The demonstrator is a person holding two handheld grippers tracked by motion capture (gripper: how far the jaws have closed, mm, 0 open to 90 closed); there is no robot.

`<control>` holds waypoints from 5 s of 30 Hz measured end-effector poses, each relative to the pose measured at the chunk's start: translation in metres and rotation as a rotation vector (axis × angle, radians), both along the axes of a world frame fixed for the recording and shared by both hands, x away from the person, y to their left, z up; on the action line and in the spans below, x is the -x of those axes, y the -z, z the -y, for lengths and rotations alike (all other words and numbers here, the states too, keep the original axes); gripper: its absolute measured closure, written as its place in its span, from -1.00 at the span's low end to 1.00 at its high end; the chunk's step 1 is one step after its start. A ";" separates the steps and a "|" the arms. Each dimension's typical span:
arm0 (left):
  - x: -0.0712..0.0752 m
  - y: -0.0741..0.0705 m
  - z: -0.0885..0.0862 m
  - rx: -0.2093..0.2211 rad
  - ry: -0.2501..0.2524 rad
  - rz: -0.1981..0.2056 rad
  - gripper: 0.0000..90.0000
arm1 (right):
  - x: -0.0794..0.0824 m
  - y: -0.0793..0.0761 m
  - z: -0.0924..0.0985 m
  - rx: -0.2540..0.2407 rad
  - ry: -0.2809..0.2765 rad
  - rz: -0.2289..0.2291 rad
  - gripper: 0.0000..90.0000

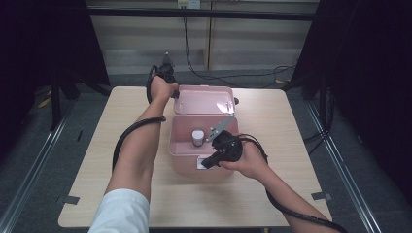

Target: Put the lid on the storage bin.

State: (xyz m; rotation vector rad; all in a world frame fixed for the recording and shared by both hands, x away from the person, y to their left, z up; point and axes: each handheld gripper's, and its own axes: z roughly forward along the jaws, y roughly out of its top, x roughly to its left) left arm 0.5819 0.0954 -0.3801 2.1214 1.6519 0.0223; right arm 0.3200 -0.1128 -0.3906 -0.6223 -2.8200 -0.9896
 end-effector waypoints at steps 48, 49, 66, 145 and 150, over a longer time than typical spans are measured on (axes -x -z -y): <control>0.040 -0.082 -0.017 -0.010 0.027 0.028 0.93 | -0.004 -0.003 -0.003 0.031 0.049 -0.037 1.00; 0.041 -0.083 -0.017 -0.005 0.025 0.027 0.94 | -0.004 -0.003 -0.003 0.032 0.048 -0.037 1.00; 0.052 -0.097 -0.019 -0.024 0.065 0.019 0.95 | -0.003 -0.004 -0.004 0.044 0.066 -0.049 1.00; 0.104 -0.114 -0.028 -0.024 0.109 0.079 0.93 | -0.006 -0.005 -0.014 0.056 0.113 -0.051 1.00; 0.108 -0.114 -0.028 -0.024 0.113 0.078 0.93 | -0.007 -0.005 -0.015 0.055 0.119 -0.053 1.00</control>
